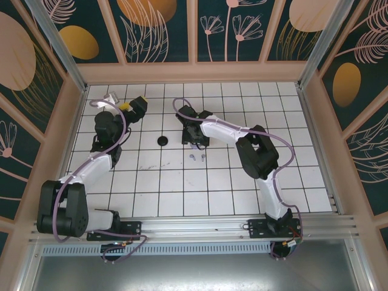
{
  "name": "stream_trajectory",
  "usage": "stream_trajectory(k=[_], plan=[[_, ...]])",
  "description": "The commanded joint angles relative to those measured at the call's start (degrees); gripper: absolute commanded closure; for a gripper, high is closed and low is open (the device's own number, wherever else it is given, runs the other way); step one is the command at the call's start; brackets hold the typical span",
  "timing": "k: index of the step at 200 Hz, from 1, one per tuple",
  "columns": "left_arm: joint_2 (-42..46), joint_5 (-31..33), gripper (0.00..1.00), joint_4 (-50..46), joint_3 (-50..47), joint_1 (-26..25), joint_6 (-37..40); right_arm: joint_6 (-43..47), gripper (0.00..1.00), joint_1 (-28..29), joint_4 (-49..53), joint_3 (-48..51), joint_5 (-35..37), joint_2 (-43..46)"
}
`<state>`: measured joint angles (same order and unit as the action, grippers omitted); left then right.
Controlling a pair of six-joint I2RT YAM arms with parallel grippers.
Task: Insert the wireless bluetooth earbuds into the charging case
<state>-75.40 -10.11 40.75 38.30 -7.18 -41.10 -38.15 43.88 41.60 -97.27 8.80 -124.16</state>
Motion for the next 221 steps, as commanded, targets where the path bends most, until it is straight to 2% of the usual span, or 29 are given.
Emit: stream_trajectory(k=[1, 87, 154, 187, 221], plan=[[2.47, 5.41, 0.01, 4.87, -2.32, -0.03, -4.98, -1.31, 0.31, 0.16, 2.58, -1.82, 1.4, -1.6], [2.68, 3.86, 0.01, 2.58, -1.3, -0.03, -6.01, -2.78, 0.35, -0.29, 1.85, -2.77, 0.61, -4.19], [1.1, 1.51, 0.01, 0.03, -0.16, -0.03, -6.51, -3.51, 0.42, -0.2, 1.91, -3.12, 0.34, -5.22], [1.55, 2.34, 0.01, -1.1, -0.01, 0.02, -9.26, -3.77, 0.49, -0.13, 1.73, -2.76, 0.07, -5.23], [2.84, 1.08, 0.01, -1.71, -0.3, -0.04, -11.08, -3.9, 0.63, 0.48, 1.15, -2.19, -0.25, -4.18]])
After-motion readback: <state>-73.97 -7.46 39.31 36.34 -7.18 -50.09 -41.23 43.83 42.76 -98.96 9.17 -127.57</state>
